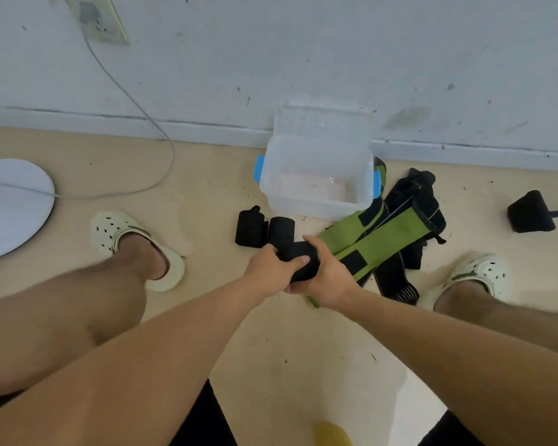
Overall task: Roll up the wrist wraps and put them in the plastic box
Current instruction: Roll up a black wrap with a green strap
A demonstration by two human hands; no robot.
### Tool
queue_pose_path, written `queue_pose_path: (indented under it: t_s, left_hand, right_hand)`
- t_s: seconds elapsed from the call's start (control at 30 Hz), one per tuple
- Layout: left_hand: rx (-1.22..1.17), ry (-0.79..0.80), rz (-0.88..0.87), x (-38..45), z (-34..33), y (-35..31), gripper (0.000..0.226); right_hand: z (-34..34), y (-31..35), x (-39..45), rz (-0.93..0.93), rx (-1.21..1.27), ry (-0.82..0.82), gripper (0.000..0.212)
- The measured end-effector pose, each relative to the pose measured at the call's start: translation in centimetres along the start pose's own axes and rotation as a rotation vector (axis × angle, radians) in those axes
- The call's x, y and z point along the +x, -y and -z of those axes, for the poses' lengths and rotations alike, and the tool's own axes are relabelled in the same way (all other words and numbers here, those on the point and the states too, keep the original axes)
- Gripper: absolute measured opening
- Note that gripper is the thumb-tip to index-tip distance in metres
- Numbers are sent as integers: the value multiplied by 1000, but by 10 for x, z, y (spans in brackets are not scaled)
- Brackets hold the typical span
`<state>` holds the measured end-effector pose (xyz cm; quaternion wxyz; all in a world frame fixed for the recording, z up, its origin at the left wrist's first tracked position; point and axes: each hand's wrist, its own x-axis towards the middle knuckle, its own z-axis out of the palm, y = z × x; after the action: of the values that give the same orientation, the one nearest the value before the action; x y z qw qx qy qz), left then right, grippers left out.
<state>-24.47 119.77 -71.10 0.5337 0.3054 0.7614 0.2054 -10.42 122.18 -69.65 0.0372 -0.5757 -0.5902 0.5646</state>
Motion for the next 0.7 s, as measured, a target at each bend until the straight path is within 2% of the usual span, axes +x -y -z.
queue_pose_path:
  t_s: [0.07, 0.17, 0.2, 0.27, 0.3, 0.37, 0.43, 0.57, 0.7]
  left_hand:
    - [-6, -1, 57, 19, -3, 18, 62]
    - [-3, -7, 137, 39, -2, 47, 44]
    - [10, -8, 167, 45, -1, 56, 43]
    - [23, -12, 215, 58, 1, 75, 46]
    - [22, -19, 229, 64, 1, 86, 50]
    - [12, -54, 239, 73, 4, 105, 54]
    - [6, -109, 237, 80, 8, 121, 56]
    - [-11, -185, 229, 92, 12, 131, 55]
    - [-46, -303, 217, 102, 5, 120, 47]
  right_hand:
    - [-16, -11, 12, -25, 38, 4, 108]
    - [-46, -28, 33, -16, 67, 35, 103]
    - [-57, -33, 41, -38, 68, 46, 96]
    - [-79, -45, 56, -78, 81, 71, 67]
    - [-91, -49, 64, -102, 90, 70, 62]
    - [-106, -56, 82, -120, 125, 79, 84]
    - [-117, -55, 93, -178, 174, 69, 93]
    - [-125, -59, 112, -340, 252, -76, 73]
    - [-130, -58, 124, -414, 319, -154, 57]
